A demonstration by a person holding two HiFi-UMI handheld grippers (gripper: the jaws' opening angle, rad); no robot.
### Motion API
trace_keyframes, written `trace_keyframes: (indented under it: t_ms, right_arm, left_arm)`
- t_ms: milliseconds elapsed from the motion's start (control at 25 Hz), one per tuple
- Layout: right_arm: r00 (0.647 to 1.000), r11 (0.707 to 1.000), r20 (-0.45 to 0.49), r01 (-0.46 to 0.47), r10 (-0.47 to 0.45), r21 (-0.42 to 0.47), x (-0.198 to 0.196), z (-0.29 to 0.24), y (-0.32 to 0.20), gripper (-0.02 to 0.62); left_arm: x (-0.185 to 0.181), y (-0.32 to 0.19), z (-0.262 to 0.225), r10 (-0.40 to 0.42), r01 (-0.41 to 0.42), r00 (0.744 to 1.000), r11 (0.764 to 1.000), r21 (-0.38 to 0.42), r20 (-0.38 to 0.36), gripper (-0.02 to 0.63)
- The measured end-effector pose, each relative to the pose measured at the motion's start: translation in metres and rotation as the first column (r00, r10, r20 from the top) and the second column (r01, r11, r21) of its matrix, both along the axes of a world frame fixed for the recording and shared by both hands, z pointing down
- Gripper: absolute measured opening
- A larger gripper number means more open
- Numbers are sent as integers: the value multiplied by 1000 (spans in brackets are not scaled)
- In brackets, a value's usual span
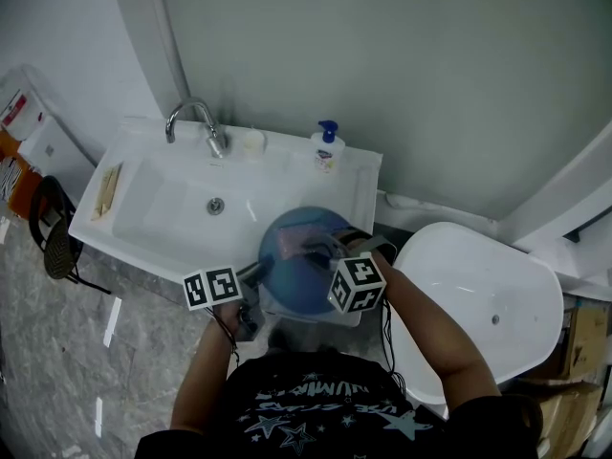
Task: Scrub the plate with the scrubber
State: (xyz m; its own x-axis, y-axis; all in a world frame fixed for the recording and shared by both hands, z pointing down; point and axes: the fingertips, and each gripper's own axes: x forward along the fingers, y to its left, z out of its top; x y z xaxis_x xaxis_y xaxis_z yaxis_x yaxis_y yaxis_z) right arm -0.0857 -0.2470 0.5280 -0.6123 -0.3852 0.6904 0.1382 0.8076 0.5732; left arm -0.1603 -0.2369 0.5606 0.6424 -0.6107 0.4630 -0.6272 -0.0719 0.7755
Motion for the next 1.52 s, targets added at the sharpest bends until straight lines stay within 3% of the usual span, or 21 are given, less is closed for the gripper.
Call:
trace_keyframes:
  t_ms: [200, 400, 800, 1240, 1520]
  right_arm:
    - [999, 1000, -37, -15, 15, 5, 8, 9, -10, 78]
    - [997, 999, -70, -37, 37, 3, 15, 18, -13, 78]
    - [987, 986, -70, -150, 145, -69, 31, 37, -7, 78]
    - [960, 938, -18, -277, 279, -209, 38, 50, 10, 78]
    - [942, 897, 28, -310, 335, -315, 35, 49, 24, 78]
  left_arm:
    - [-4, 0, 1, 6, -6, 1000, 1000, -3, 23, 58]
    - [-6, -2, 0, -15, 15, 1000, 1000, -6, -2, 58]
    - [-12, -12, 1, -39, 39, 999, 999, -7, -1, 61]
    - [-18, -28, 4, -99, 99, 995, 995, -9, 6, 63]
    - [-21, -37, 3, -148, 148, 989, 989, -3, -1, 67]
